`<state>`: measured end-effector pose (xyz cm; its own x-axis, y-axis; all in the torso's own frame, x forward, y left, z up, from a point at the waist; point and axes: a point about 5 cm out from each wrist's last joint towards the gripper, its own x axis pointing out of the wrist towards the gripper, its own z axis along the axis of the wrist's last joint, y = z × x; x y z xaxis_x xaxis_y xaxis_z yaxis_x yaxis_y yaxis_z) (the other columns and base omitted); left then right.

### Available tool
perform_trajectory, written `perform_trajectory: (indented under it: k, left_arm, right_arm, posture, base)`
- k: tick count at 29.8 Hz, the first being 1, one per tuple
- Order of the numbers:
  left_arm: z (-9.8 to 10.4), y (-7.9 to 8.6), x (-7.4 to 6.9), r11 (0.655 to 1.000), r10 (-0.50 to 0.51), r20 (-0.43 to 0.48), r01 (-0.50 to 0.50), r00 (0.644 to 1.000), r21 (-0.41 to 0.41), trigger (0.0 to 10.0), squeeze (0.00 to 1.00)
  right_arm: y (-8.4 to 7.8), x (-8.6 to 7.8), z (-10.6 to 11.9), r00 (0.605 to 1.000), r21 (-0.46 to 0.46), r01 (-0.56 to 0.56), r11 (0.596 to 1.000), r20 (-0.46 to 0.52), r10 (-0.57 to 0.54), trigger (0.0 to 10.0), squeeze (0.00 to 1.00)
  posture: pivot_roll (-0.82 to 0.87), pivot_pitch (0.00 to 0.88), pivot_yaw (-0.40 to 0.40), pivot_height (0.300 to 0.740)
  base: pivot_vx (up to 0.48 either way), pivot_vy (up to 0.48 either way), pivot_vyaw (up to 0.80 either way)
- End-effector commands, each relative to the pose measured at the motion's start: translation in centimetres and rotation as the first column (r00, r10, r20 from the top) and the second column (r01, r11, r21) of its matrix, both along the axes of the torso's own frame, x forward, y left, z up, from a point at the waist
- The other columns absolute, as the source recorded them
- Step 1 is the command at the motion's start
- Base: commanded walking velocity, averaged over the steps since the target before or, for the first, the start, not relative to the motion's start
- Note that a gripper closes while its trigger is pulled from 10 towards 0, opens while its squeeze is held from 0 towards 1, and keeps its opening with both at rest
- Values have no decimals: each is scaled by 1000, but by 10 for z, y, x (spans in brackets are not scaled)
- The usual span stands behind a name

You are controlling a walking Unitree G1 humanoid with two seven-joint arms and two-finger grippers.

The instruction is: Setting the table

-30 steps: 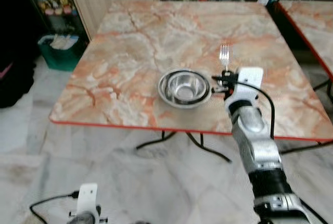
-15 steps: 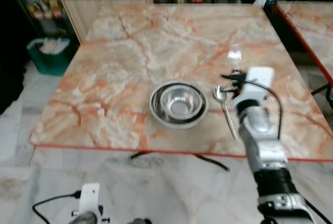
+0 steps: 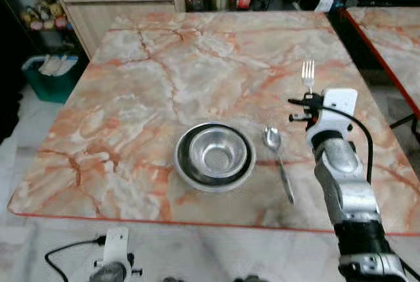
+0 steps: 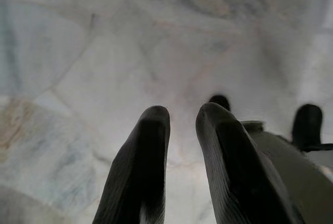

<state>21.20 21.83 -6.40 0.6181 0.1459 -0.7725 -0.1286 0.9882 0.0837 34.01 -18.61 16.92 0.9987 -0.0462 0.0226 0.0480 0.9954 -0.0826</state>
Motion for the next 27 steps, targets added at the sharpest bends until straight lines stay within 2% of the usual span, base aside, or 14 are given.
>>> perform_trajectory:
  k: [1, 6, 11, 13, 15, 23, 27]
  left_arm:
    - [-7, 2, -12, 1000, 6, -42, -6, 999, -1, 10000, 0]
    - [-7, 1, -12, 1000, 2, -45, -3, 999, -8, 10000, 0]
    - [-7, 1, -12, 1000, 0, -49, 0, 999, -14, 10000, 0]
    - [-7, 1, -12, 1000, -1, -49, 0, 999, -14, 10000, 0]
    - [-7, 1, -13, 1000, -3, -49, 3, 999, -14, 10000, 0]
    - [-8, 2, -14, 1000, -12, -53, 12, 999, -11, 10000, 0]
    - [-7, 3, -14, 1000, -10, -52, 10, 999, 3, 10000, 0]
  right_arm:
    - [-5, -4, -2, 1000, -18, 15, 1000, -26, -16, 10000, 0]
    - [-17, -8, -6, 996, -26, 37, 999, -84, -39, 10000, 0]
    - [-22, -9, -7, 993, -25, 41, 999, -112, -43, 10000, 0]
    - [-27, -10, -10, 989, -41, 43, 998, -142, -49, 10000, 0]
    - [-36, -13, -19, 976, -71, 39, 997, -211, -53, 10000, 0]
    - [-41, -21, -22, 972, -77, 42, 996, -229, -58, 10000, 0]
    - [-32, -24, -22, 975, -67, 2, 998, -220, -17, 10000, 0]
  posture:
    - [-2, 163, 42, 740]
    - [-7, 163, 42, 740]
    - [-6, 162, 41, 740]
    - [-9, 158, 40, 740]
    - [-11, 154, 40, 740]
    - [-15, 146, 44, 740]
    - [-8, 150, 39, 740]
  base:
    - [0, 0, 0]
    - [0, 0, 0]
    - [0, 0, 0]
    - [0, 0, 0]
    - [0, 0, 0]
    - [0, 0, 0]
    - [0, 0, 0]
